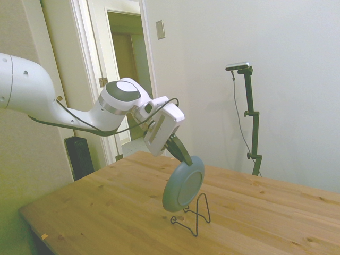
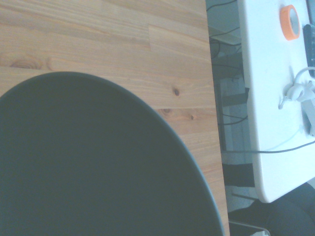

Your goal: Load the plate

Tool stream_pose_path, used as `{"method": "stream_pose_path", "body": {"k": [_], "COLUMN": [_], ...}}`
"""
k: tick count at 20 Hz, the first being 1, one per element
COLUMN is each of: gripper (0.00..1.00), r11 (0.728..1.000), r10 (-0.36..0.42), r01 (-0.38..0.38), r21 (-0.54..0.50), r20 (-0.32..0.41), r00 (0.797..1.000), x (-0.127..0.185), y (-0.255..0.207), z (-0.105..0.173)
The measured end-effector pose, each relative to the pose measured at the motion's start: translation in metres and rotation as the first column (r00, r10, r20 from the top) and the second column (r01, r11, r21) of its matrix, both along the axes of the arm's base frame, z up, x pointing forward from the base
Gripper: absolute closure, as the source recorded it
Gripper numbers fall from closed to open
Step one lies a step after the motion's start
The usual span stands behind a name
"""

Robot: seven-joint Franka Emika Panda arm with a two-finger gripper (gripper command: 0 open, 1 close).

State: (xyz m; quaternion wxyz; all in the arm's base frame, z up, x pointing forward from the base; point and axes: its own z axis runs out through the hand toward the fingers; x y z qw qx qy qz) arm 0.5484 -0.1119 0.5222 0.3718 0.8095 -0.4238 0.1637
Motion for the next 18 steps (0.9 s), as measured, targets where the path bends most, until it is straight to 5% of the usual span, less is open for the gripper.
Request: {"method": "stream_pose_path", "body": {"k": [17,18], "gripper": [1.00,0.00], "r11": [1.000,1.000], "r10": [-0.010,-0.008], "r01": [0.009,0.008], "r21": [-0.011,-0.010], "r20": [-0.041,-0.040], "r00": [0.999,0.999], "x": [0.013,0.013], "y": [0.000,0.000], "z": [-0.043,-0.043]}}
